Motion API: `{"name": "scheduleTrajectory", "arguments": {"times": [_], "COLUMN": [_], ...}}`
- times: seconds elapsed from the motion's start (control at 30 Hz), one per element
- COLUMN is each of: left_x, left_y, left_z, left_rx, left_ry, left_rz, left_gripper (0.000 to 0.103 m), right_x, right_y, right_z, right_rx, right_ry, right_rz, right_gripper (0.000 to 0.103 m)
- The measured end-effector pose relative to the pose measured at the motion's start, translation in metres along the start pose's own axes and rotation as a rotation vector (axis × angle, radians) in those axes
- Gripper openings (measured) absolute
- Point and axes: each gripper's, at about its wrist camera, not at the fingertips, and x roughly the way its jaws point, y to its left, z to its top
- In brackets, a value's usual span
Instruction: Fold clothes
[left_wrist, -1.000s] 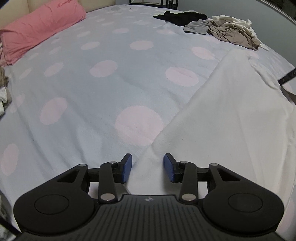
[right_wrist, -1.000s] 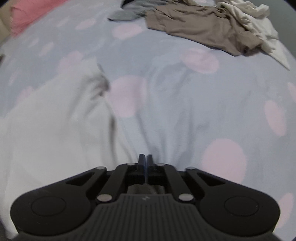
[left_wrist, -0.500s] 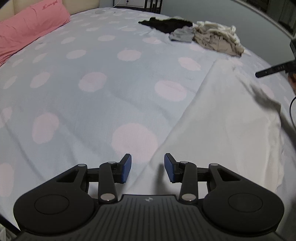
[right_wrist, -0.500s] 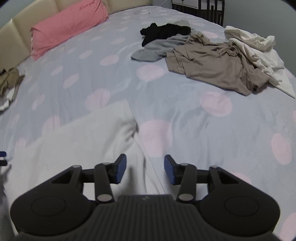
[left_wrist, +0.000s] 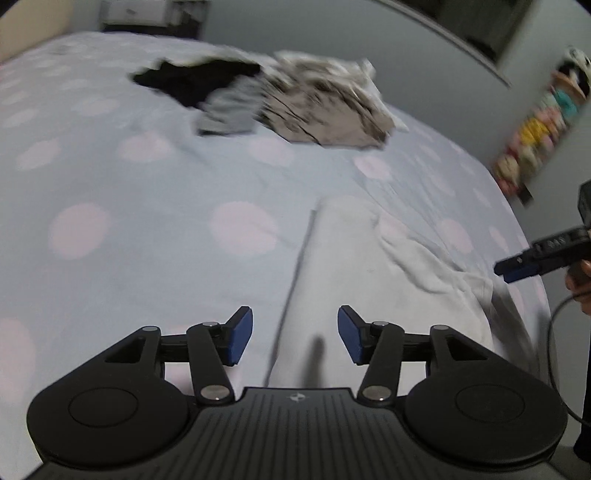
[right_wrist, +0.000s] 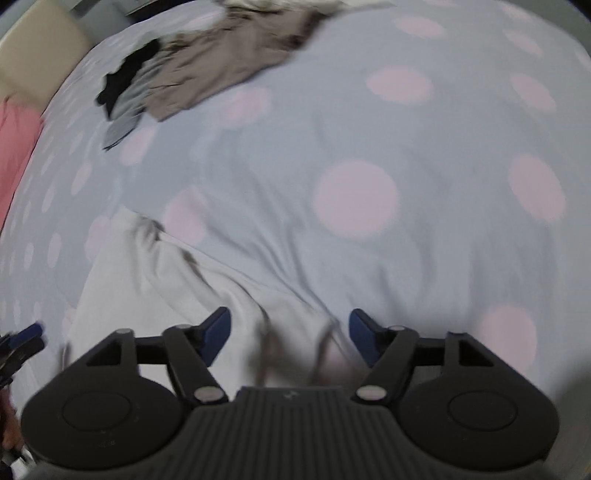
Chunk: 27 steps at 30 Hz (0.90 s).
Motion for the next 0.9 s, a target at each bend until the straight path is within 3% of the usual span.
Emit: {"name": "scheduleTrajectory", "arguments": {"times": [0.13, 0.23, 0.43, 0.67, 0.9], "left_x": [0.042, 0.060, 0.089, 0.116, 0.126], "left_y": [0.002, 0.000, -0.004, -0.012, -0.025], "left_z": [0.031, 0.046, 0.062, 0.073, 0.076], "left_rx": [0.018, 0.049, 0.058, 0.112, 0.136], "left_ry": [0.084, 0.092, 0.130, 0.182, 0.197], "left_rz": [-0.083, -0.117, -0.199, -0.182, -0.160], "left_gripper": [0.049, 0.049, 0.049, 0.050, 0.062], "right_x": [0.004, 0.013, 0.017, 0.018, 0.041], "right_y": [-0.014, -0.016, -0.002, 0.001, 0.010], "right_z": [-0.023, -0.045, -0.063, -0.054, -0.054], "right_rx": [0.058, 0.111, 0.066, 0.042, 0.019], "right_ry": [0.024, 0.046, -0.037, -0.131, -0.147], "right_rz": [0.031, 0.072, 0.105, 0.077, 0.086], "right_gripper": [0.076, 0.076, 0.076, 0.076, 0.077]}}
